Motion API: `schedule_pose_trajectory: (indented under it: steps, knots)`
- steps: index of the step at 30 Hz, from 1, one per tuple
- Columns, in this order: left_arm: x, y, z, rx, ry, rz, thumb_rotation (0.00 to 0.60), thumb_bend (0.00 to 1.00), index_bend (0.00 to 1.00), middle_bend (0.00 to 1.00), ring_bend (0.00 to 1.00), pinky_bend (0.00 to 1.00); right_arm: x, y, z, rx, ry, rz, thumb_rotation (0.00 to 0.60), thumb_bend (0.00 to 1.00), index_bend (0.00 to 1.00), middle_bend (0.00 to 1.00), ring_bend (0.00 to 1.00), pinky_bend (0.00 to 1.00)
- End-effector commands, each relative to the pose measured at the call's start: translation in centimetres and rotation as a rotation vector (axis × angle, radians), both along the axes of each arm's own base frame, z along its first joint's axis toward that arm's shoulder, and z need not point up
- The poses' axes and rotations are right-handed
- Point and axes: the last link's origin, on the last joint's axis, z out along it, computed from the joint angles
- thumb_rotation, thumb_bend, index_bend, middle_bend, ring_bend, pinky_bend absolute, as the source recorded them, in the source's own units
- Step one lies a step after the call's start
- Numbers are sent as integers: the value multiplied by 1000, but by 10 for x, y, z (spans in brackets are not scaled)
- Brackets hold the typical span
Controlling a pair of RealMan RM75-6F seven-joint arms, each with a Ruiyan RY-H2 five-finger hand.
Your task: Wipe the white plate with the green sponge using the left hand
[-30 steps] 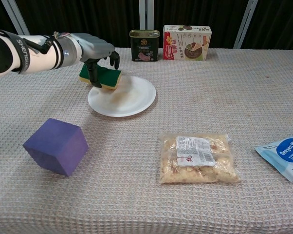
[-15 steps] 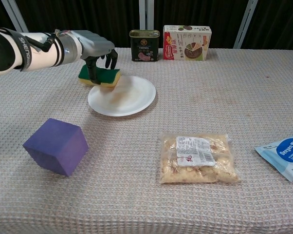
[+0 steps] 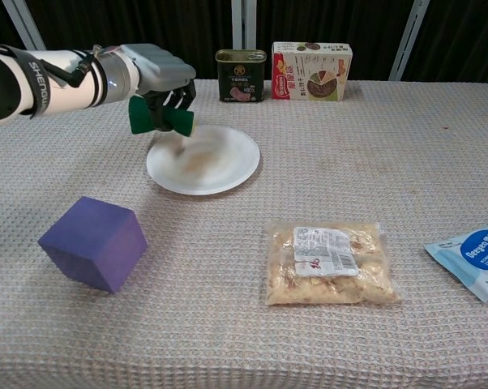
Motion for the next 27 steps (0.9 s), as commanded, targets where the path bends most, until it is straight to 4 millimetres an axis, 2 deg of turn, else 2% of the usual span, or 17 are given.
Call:
schedule_pose_trajectory:
  steps: [1, 5, 9, 19, 27]
  knots:
    - [10, -7, 3, -5, 57, -64, 600, 334, 567, 611, 502, 409, 0, 0, 0, 1, 0, 3, 600, 259, 414, 336, 159, 241]
    - [21, -17, -1, -28, 99, -96, 600, 342, 560, 617, 514, 416, 0, 1, -1, -1, -3, 3, 600, 259, 413, 336, 159, 241]
    - [35, -25, -14, -57, 176, -128, 600, 353, 555, 617, 514, 416, -2, 2, 0, -3, -3, 0, 600, 259, 414, 337, 159, 241]
    - [66, -31, -48, -53, 306, -132, 600, 352, 554, 617, 514, 416, -4, 2, 1, -2, -3, -12, 600, 259, 414, 336, 159, 241]
    - [66, -30, -64, -43, 380, -118, 600, 353, 560, 622, 514, 416, -6, 2, 1, -3, -6, -20, 600, 259, 414, 337, 159, 241]
